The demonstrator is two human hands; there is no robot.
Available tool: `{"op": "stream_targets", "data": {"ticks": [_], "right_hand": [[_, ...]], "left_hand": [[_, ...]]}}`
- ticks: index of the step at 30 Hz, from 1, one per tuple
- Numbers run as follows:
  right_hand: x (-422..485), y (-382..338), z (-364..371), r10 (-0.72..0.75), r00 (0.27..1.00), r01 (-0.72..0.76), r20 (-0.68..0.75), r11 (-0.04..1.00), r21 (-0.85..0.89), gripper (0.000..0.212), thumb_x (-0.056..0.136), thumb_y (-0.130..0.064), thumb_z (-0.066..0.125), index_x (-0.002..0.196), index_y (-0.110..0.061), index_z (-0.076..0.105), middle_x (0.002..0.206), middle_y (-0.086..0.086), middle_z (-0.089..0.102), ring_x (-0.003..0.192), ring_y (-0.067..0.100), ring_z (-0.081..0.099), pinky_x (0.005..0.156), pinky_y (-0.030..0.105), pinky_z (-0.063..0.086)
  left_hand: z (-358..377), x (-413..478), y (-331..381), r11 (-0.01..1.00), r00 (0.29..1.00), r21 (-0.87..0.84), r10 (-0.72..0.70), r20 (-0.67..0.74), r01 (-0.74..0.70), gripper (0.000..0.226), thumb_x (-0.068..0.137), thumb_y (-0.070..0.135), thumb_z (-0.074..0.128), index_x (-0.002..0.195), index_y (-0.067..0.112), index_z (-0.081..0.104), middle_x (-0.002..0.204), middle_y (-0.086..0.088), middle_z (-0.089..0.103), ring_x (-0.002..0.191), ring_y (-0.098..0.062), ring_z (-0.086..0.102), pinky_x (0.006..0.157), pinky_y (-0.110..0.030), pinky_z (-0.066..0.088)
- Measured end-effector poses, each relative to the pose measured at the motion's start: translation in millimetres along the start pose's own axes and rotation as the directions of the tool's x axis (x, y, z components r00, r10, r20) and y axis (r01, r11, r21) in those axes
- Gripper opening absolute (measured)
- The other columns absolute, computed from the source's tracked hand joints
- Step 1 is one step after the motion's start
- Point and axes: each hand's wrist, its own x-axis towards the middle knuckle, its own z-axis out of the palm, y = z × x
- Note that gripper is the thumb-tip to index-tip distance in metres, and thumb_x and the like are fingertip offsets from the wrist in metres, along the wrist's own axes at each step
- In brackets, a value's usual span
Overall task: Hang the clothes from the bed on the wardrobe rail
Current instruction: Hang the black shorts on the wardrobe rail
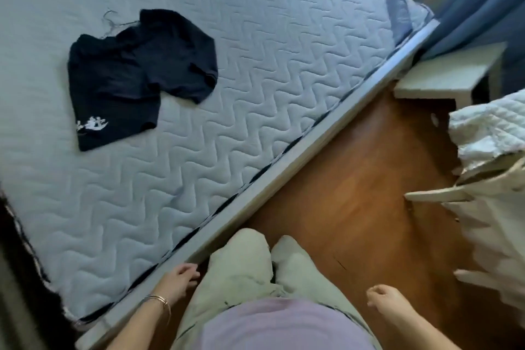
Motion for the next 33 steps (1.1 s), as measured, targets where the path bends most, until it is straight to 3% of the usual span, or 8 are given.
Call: {"op": "stream_targets", "data": {"ticks": [9, 14, 17, 23, 26, 29, 31, 33], "right_hand": [[49.6, -222.1, -35.6, -0.301, 0.95, 0.313, 0.088, 0.921, -0.233, 0.02, 0.089, -0.016, 0.051, 0.102, -0.012, 0.066, 0.074, 0.0, 0.066, 0.067, 0.016, 0.058, 0.058, 0.023, 0.042], [55.2, -343.7, -26.6, -0.387, 0.9, 0.433, 0.2, 0.844, -0.317, 0.022, 0.09, -0.018, 0.051, 0.108, -0.012, 0.062, 0.094, 0.007, 0.068, 0.082, 0.019, 0.061, 0.074, 0.031, 0.049], [60.1, -412.7, -19.6, -0.413, 0.875, 0.475, 0.252, 0.833, -0.283, 0.025, 0.091, -0.015, 0.052, 0.112, -0.004, 0.061, 0.089, 0.008, 0.064, 0.083, 0.022, 0.06, 0.073, 0.032, 0.048], [102.2, -539.6, 8.9, -0.389, 0.883, 0.435, 0.264, 0.889, -0.145, 0.024, 0.09, -0.008, 0.053, 0.112, -0.002, 0.06, 0.09, 0.011, 0.061, 0.072, 0.018, 0.055, 0.058, 0.022, 0.038], [154.1, -604.9, 36.0, -0.4, 0.891, 0.412, 0.214, 0.911, -0.012, 0.029, 0.09, -0.014, 0.056, 0.117, -0.002, 0.058, 0.088, 0.009, 0.06, 0.072, 0.018, 0.055, 0.061, 0.026, 0.041], [202.8, -668.4, 63.2, -0.43, 0.894, 0.413, 0.123, 0.899, 0.146, 0.045, 0.088, -0.022, 0.06, 0.128, -0.005, 0.047, 0.107, 0.012, 0.057, 0.091, 0.025, 0.056, 0.08, 0.035, 0.046], [228.3, -698.7, 77.2, -0.411, 0.91, 0.393, 0.054, 0.897, 0.201, 0.054, 0.084, -0.028, 0.065, 0.128, -0.003, 0.047, 0.112, 0.014, 0.058, 0.091, 0.025, 0.057, 0.087, 0.038, 0.048], [244.6, -716.3, 86.3, -0.359, 0.933, 0.347, 0.013, 0.91, 0.225, 0.052, 0.078, -0.033, 0.069, 0.117, 0.0, 0.057, 0.1, 0.016, 0.063, 0.082, 0.026, 0.058, 0.091, 0.042, 0.051]], "left_hand": [[-4.9, 3.4, -8.3, 0.964, 0.982, -0.223, -0.17, -0.085, 0.148, 0.014, 0.092, 0.01, 0.047, 0.095, 0.003, 0.059, 0.08, -0.009, 0.061, 0.057, -0.014, 0.049, 0.04, -0.015, 0.038], [-39.3, 29.4, 41.4, 0.887, 0.96, -0.391, -0.278, -0.024, 0.247, 0.015, 0.091, 0.015, 0.048, 0.079, 0.01, 0.055, 0.084, -0.01, 0.057, 0.061, -0.017, 0.054, 0.055, -0.021, 0.029], [-68.6, 65.1, 87.8, 0.885, 0.968, -0.422, -0.243, -0.065, 0.194, 0.01, 0.085, 0.013, 0.055, 0.082, 0.004, 0.057, 0.067, -0.007, 0.053, 0.051, -0.014, 0.053, 0.048, -0.019, 0.032], [-120.2, 162.9, 214.0, 0.808, 0.983, -0.589, -0.079, -0.165, -0.034, 0.019, 0.087, 0.008, 0.056, 0.105, 0.011, 0.052, 0.083, -0.009, 0.057, 0.065, -0.013, 0.051, 0.053, -0.021, 0.039], [-136.8, 237.5, 263.1, 0.693, 0.974, -0.713, -0.073, -0.213, -0.104, 0.033, 0.083, 0.011, 0.059, 0.113, 0.019, 0.046, 0.08, -0.006, 0.052, 0.067, -0.012, 0.049, 0.06, -0.023, 0.036], [-152.6, 302.8, 305.6, 0.534, 0.963, -0.833, -0.12, -0.241, -0.142, 0.009, 0.087, 0.011, 0.053, 0.092, 0.016, 0.048, 0.07, -0.004, 0.04, 0.061, -0.012, 0.039, 0.059, -0.021, 0.036], [-164.0, 338.2, 318.0, 0.412, 0.948, -0.901, -0.208, -0.24, -0.138, 0.006, 0.088, 0.012, 0.054, 0.094, 0.009, 0.053, 0.087, -0.007, 0.05, 0.073, -0.016, 0.051, 0.072, -0.028, 0.049], [-174.2, 371.3, 312.5, 0.312, 0.917, -0.936, -0.304, -0.258, -0.16, 0.039, 0.078, 0.014, 0.066, 0.114, 0.004, 0.054, 0.113, -0.007, 0.059, 0.097, -0.026, 0.06, 0.09, -0.041, 0.052]]}}
